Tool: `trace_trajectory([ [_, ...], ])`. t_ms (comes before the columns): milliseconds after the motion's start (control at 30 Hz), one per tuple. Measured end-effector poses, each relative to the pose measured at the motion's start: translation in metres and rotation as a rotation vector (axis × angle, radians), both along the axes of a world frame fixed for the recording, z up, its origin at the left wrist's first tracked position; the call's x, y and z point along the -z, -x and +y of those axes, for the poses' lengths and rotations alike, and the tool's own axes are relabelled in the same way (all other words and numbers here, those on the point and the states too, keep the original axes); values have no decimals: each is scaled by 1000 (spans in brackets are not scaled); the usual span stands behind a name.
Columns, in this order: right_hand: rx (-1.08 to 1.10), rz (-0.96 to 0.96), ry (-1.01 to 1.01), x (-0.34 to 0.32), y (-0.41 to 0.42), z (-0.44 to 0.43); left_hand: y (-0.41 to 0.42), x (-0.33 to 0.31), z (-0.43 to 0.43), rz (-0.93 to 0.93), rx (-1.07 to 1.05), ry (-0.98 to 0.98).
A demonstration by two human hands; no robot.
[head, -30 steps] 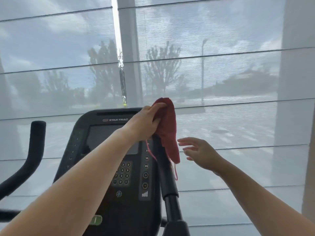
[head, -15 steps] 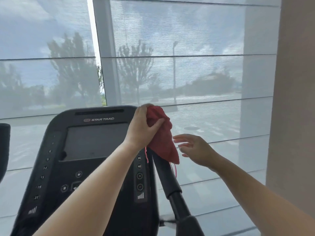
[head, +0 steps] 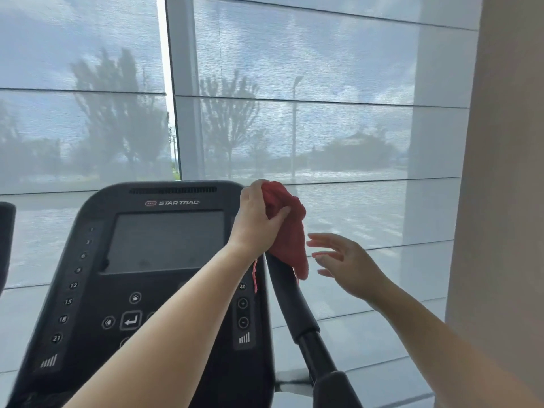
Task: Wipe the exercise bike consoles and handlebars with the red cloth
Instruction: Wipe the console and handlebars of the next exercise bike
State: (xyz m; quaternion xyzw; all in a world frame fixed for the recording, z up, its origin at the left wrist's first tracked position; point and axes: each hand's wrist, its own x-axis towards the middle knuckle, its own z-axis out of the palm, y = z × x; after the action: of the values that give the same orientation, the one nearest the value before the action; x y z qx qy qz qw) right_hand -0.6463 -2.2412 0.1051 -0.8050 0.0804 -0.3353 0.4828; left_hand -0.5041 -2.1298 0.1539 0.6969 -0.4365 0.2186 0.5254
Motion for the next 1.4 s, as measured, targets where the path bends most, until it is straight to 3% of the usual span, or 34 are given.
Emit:
trace_trajectory([
  [167, -31, -56, -69, 22, -10, 20, 0, 14, 3, 67, 86, 53],
  [433, 1, -83, -88, 4, -25, 19, 10, 16, 17, 68, -11, -57],
  [667, 92, -204, -55, -14, -29, 16, 24, -11, 44, -123, -82, 56],
  [800, 120, -279, -62, -16, -19, 10, 35, -3, 47, -230, -50, -36],
  [1033, 82, -199, -82, 7, -10, 8, 43, 51, 49, -251, 8, -226],
  [1400, -53, -139, -34, 18, -4, 22, 47, 74, 61, -104, 174, -291],
])
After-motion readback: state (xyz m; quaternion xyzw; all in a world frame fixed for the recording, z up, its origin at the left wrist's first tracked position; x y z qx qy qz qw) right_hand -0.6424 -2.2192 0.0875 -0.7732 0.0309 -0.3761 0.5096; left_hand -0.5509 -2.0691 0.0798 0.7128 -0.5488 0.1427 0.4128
